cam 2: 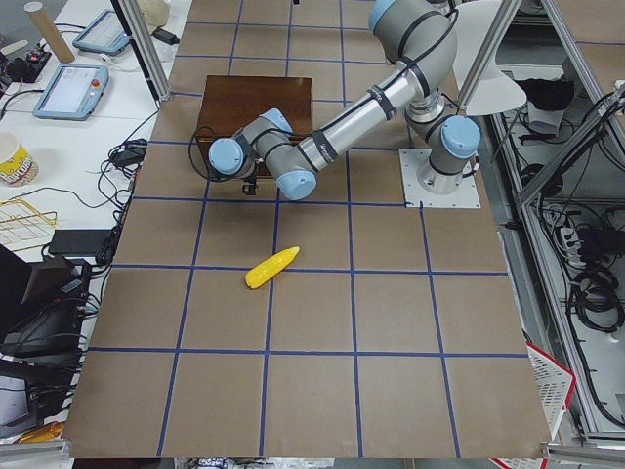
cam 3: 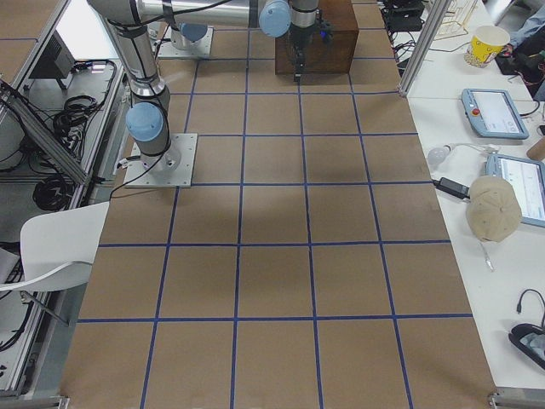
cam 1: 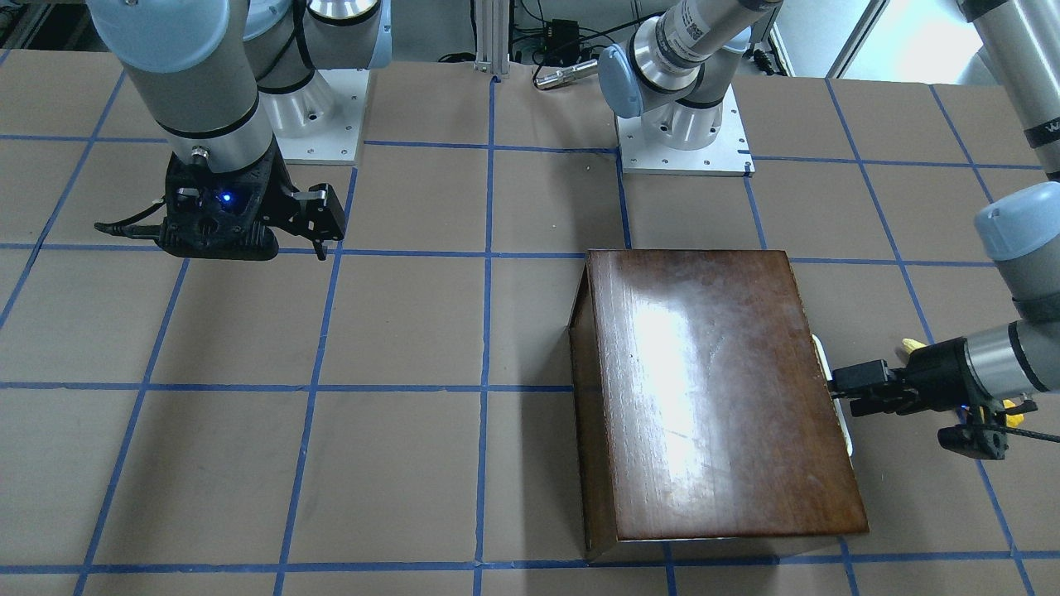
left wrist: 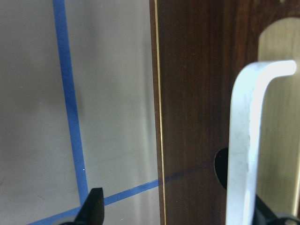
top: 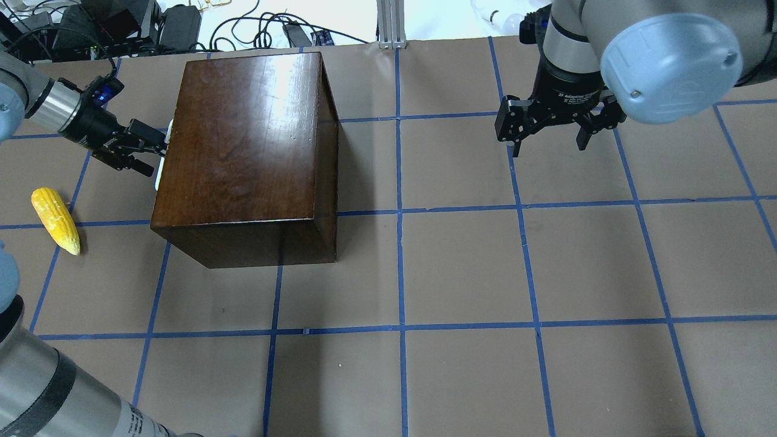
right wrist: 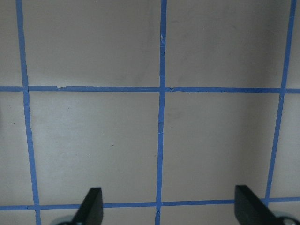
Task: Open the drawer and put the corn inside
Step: 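Align the left gripper with the white handle and grasp it, then pull the drawer outward by its handle with the left gripper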
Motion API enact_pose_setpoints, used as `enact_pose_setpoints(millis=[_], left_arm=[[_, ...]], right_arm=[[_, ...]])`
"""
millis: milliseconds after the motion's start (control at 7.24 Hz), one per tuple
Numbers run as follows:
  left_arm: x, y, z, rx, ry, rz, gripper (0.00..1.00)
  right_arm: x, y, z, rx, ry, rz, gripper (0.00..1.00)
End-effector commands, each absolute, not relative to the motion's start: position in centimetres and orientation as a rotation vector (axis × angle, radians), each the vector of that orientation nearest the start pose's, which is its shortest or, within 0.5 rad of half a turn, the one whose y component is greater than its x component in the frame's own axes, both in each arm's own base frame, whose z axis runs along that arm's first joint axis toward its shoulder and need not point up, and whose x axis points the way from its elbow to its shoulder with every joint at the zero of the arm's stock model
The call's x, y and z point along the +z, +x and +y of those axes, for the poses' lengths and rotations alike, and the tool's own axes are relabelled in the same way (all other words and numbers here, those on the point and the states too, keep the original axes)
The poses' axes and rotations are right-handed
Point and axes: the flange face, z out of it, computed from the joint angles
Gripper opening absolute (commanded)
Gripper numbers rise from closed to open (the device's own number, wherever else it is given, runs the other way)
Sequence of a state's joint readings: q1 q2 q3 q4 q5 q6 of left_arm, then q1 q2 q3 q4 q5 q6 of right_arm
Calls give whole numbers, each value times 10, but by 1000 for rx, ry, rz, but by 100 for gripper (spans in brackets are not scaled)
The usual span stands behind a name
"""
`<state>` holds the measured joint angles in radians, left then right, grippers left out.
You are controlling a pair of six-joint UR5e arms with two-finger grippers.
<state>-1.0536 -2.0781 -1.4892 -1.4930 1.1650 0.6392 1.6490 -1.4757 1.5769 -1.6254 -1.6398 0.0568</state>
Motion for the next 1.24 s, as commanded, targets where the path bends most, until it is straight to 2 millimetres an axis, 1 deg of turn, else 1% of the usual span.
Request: enact_pose_setpoints(millis=[0,138,276,414,552,829,1105], left_arm=[[254,161,-630,-87,-71,-2623,100],[254,174,-627,-80,-45,-2623,100],[254,181,-625,-73,-43,-2623,100],[256,183,-625,-66,-48,-2624,100],[257,190,-623,-60,-38,-2625,100],[258,197,-622,-70,-73,-2655,100],[260,199,-624,-67,-78,-2662,100]], right_arm=[[442,167,-514,66,-37,3213,100],[442,167,-514,66,-37,3211,100],[442,167,-514,66,-37,3213,100],[442,167,-514,66,-37,3213,100],[442,167,-514,66,-37,3213,100],[442,167,-514,66,-37,3213,100],[442,167,-514,66,-37,3213,100]])
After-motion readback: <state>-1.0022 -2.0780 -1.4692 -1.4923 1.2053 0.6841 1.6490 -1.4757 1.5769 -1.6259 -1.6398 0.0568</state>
